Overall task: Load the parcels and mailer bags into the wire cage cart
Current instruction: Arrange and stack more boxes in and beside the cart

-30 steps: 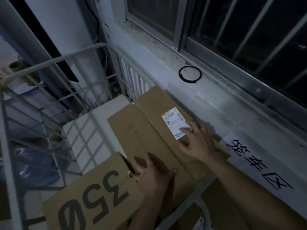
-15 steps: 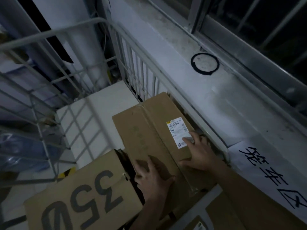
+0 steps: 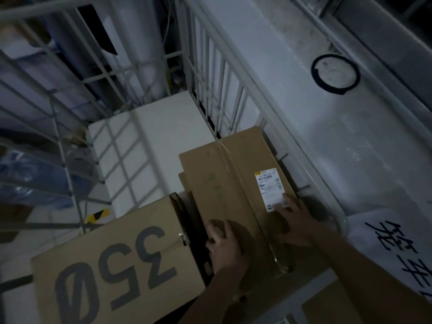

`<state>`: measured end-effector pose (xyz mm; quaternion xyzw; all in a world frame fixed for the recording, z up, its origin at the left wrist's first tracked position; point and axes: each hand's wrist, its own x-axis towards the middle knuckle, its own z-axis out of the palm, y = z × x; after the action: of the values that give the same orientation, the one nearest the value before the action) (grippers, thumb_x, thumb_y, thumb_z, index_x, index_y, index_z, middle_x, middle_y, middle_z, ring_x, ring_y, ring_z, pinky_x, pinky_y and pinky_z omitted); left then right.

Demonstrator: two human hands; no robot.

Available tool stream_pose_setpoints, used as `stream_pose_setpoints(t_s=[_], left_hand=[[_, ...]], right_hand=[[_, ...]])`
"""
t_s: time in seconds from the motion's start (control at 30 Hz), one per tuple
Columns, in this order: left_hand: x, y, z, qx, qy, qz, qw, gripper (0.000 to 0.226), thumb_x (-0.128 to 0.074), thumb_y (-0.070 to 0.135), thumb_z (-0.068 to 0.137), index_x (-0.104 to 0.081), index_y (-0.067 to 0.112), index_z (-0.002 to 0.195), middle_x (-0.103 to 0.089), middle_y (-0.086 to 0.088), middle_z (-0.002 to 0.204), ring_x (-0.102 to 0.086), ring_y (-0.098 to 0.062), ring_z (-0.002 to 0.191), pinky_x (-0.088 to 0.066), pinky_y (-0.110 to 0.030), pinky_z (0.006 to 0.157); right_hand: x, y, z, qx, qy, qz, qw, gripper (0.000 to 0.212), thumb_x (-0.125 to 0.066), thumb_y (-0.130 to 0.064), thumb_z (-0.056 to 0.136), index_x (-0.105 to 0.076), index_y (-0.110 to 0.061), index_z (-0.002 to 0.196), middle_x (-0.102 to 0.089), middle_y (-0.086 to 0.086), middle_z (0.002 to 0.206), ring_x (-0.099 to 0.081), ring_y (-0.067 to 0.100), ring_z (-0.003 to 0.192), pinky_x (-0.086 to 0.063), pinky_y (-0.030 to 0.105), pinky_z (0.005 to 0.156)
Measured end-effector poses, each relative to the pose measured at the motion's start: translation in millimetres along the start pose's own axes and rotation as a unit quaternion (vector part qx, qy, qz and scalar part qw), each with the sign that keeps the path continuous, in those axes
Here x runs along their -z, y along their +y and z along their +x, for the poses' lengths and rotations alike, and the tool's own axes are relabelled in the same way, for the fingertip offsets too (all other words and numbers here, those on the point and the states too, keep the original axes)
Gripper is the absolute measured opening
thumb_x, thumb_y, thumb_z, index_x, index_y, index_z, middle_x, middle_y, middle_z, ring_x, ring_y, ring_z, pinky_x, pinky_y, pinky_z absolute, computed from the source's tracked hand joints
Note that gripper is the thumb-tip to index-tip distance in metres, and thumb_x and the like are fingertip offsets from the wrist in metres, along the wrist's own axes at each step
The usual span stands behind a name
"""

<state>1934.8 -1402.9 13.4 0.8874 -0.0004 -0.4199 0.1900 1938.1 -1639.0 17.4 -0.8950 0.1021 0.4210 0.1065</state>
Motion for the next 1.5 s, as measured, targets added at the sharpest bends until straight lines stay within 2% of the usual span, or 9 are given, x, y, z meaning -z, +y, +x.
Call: stream_pose_setpoints(t_s=[0.13,0.27,0.37,0.5,0.7,0.97,1.13,1.37,1.5], left_hand=[[16.3,5.6,-0.9,-0.001,0.001,0.02,1.0,0.081,-0.061,0.038,0.09,-0.018,0.019,0.155,0.012,-0.02,0.159,-0.022,-0.05,0.138,-0.043,-0.051,0.106],[44.1,4.1,-6.8,-0.029,0.003,0.054,0.998,0.07,-0.058,0.045,0.09,-0.031,0.018,0.149,-0.011,-0.016,0.159,-0.016,-0.043,0.143,-0.039,-0.053,0.109],[65.9,-0.1,-20.4,-0.043,0.007,0.086,0.995,0.061,-0.056,0.04,0.091,-0.038,0.021,0.146,-0.027,-0.012,0.151,-0.024,-0.039,0.14,-0.041,-0.05,0.106],[89.6,-4.6,-49.0,-0.063,0.023,0.1,0.993,0.055,-0.053,0.041,0.093,-0.044,0.027,0.145,-0.032,-0.012,0.148,-0.029,-0.038,0.138,-0.036,-0.047,0.109],[104.3,-5.8,-102.7,-0.098,0.058,0.137,0.984,0.06,-0.052,0.042,0.094,-0.038,0.015,0.145,-0.033,-0.016,0.149,-0.032,-0.04,0.136,-0.036,-0.046,0.111],[116.8,-34.5,-153.2,-0.12,0.095,0.167,0.974,0.054,-0.049,0.04,0.091,-0.041,0.024,0.143,-0.04,-0.014,0.147,-0.03,-0.039,0.139,-0.039,-0.049,0.105],[120.1,-29.4,-169.4,-0.168,0.086,0.197,0.962,0.052,-0.05,0.044,0.093,-0.047,0.015,0.135,-0.039,-0.016,0.142,-0.042,-0.037,0.126,-0.046,-0.045,0.101],[117.8,-22.1,-188.1,-0.27,0.045,0.226,0.935,0.062,-0.044,0.048,0.099,-0.037,0.008,0.147,-0.045,-0.017,0.143,-0.039,-0.032,0.132,-0.035,-0.042,0.111],[113.8,-31.4,-203.3,-0.326,0.027,0.267,0.906,0.055,-0.044,0.043,0.1,-0.042,0.007,0.142,-0.049,-0.015,0.138,-0.041,-0.03,0.13,-0.037,-0.041,0.109]], right_hand=[[3.3,-7.1,-12.3,0.002,0.031,-0.031,0.999,0.093,-0.061,-0.058,0.089,-0.011,-0.025,0.16,0.011,0.002,0.167,0.014,0.03,0.152,-0.013,0.051,0.123],[4.7,-28.3,-34.0,0.013,0.145,0.023,0.989,0.069,-0.058,-0.04,0.096,-0.03,-0.017,0.155,-0.018,0.007,0.165,-0.013,0.025,0.152,-0.023,0.04,0.122],[5.1,-36.1,-56.9,-0.007,0.171,0.046,0.984,0.063,-0.057,-0.037,0.095,-0.037,-0.017,0.152,-0.027,0.007,0.161,-0.027,0.025,0.147,-0.031,0.041,0.118],[3.6,-45.1,-89.8,-0.01,0.226,0.063,0.972,0.06,-0.056,-0.041,0.09,-0.045,-0.02,0.145,-0.039,0.004,0.154,-0.038,0.024,0.139,-0.043,0.042,0.108],[-3.6,-54.3,-146.1,-0.028,0.271,0.029,0.962,0.044,-0.053,-0.035,0.092,-0.054,-0.018,0.132,-0.055,0.005,0.136,-0.054,0.023,0.121,-0.052,0.038,0.093],[-32.0,-58.9,-193.6,-0.026,0.298,0.065,0.952,0.051,-0.051,-0.035,0.087,-0.057,-0.014,0.132,-0.052,0.01,0.137,-0.057,0.026,0.114,-0.053,0.04,0.089],[-44.5,-87.6,-237.4,-0.066,0.359,0.063,0.929,0.044,-0.052,-0.028,0.094,-0.051,-0.015,0.136,-0.041,0.007,0.147,-0.058,0.023,0.109,-0.052,0.034,0.086],[-84.6,-121.1,-285.0,-0.158,0.395,0.126,0.896,0.049,-0.046,-0.031,0.098,-0.042,-0.017,0.146,-0.024,0.004,0.161,-0.04,0.026,0.138,-0.036,0.042,0.109],[-126.8,-141.7,-311.7,-0.221,0.425,0.154,0.864,0.052,-0.05,-0.032,0.095,-0.043,-0.021,0.145,-0.031,0.007,0.159,-0.043,0.029,0.137,-0.041,0.046,0.107]])
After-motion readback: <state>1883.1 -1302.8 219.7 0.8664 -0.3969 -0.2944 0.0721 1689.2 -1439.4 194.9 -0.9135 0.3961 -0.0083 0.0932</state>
